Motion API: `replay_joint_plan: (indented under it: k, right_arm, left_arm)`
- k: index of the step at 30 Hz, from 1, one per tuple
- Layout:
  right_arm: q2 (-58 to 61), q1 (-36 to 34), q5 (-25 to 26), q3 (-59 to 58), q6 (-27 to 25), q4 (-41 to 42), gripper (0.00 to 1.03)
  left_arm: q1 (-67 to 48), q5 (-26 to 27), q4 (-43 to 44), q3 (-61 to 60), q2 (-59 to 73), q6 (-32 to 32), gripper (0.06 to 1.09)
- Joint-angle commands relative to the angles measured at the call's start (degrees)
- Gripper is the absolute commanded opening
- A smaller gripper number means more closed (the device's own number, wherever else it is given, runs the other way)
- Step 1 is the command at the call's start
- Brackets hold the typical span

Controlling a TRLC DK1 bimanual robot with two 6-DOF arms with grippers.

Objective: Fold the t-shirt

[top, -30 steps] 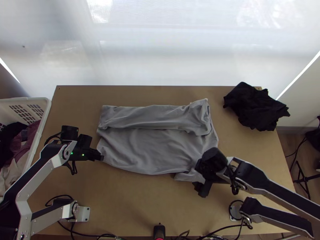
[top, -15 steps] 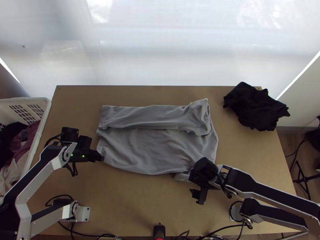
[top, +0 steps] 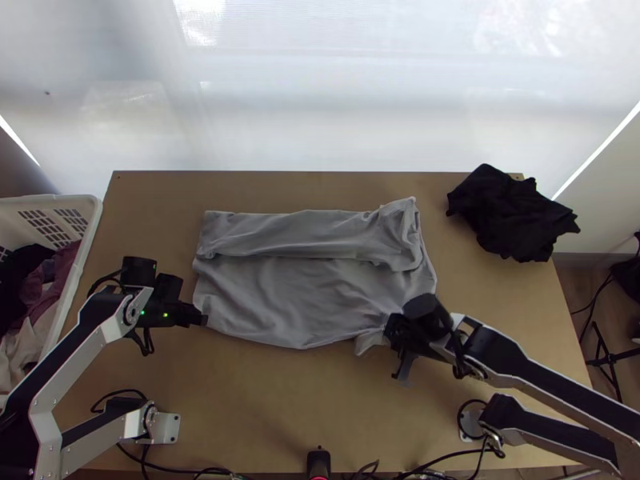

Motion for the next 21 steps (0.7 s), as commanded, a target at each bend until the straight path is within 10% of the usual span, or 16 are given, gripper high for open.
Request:
replay_joint_plan:
  k: [1, 14, 21]
  right_arm:
    - [0.9, -7.4, 0.3, 5.1, -2.9, 1.5, 0.03]
    - [21.1, -17.9, 0.1, 5.5, -6.0, 19.4, 0.03]
    - [26.9, -17.7, 0.1, 4.2, -3.6, 19.9, 0.51]
  left_arm:
    - [-0.1, 0.0, -0.8, -1.7, -2.0, -0.2, 0.09]
    - [-1.6, 0.0, -2.1, -5.0, -6.2, -1.5, 0.09]
    - [-2.1, 0.0, -2.1, -5.3, -6.5, -1.6, 0.09]
